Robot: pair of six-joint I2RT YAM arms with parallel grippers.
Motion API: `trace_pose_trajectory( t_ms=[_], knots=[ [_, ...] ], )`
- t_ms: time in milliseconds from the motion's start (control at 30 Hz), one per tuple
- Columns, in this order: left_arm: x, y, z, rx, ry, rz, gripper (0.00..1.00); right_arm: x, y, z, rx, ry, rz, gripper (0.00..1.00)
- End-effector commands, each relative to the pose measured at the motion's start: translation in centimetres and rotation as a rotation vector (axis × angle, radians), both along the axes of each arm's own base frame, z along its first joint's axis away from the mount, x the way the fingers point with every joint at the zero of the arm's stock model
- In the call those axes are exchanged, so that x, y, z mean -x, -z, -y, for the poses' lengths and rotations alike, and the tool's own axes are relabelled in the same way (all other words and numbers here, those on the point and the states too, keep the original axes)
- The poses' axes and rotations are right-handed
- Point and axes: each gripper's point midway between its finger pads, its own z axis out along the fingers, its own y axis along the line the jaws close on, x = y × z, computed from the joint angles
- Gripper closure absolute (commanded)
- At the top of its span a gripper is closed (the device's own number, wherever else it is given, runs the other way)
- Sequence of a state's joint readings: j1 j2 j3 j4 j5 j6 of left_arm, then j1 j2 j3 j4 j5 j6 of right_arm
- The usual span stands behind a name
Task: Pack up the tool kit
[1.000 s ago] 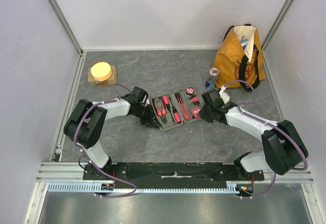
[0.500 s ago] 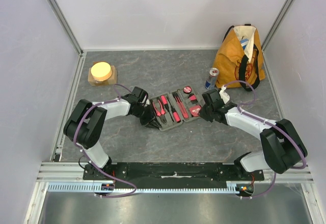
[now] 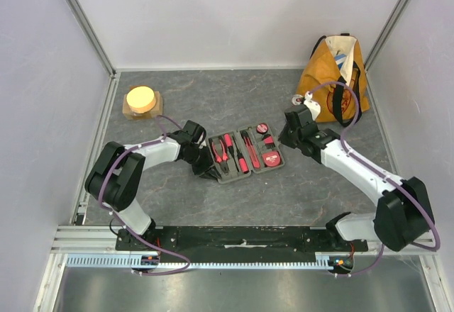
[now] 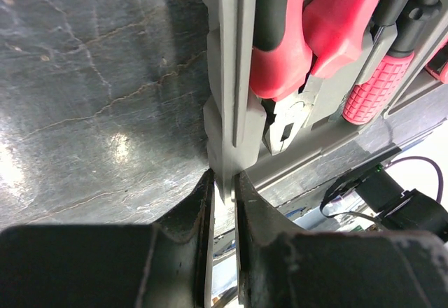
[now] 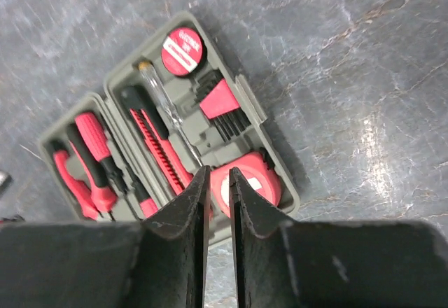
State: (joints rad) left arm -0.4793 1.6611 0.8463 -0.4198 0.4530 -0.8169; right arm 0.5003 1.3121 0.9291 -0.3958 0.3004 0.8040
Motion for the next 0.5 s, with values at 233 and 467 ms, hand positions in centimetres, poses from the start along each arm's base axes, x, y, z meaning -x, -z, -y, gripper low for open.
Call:
trace_pose_trajectory(
  t_ms=[233, 467],
  knots=[
    [0.0, 1.2, -2.1, -0.132, 0.018, 0.023, 0.81, 3.3, 6.8, -3.3, 0.103, -0.240, -0.166, 0.83],
    [-0.2, 1.0, -2.1, -0.131, 0.015, 0.031, 0.80, 5.6, 11.3, -0.9, 0.209, -0.180, -0.295, 0.85]
  ],
)
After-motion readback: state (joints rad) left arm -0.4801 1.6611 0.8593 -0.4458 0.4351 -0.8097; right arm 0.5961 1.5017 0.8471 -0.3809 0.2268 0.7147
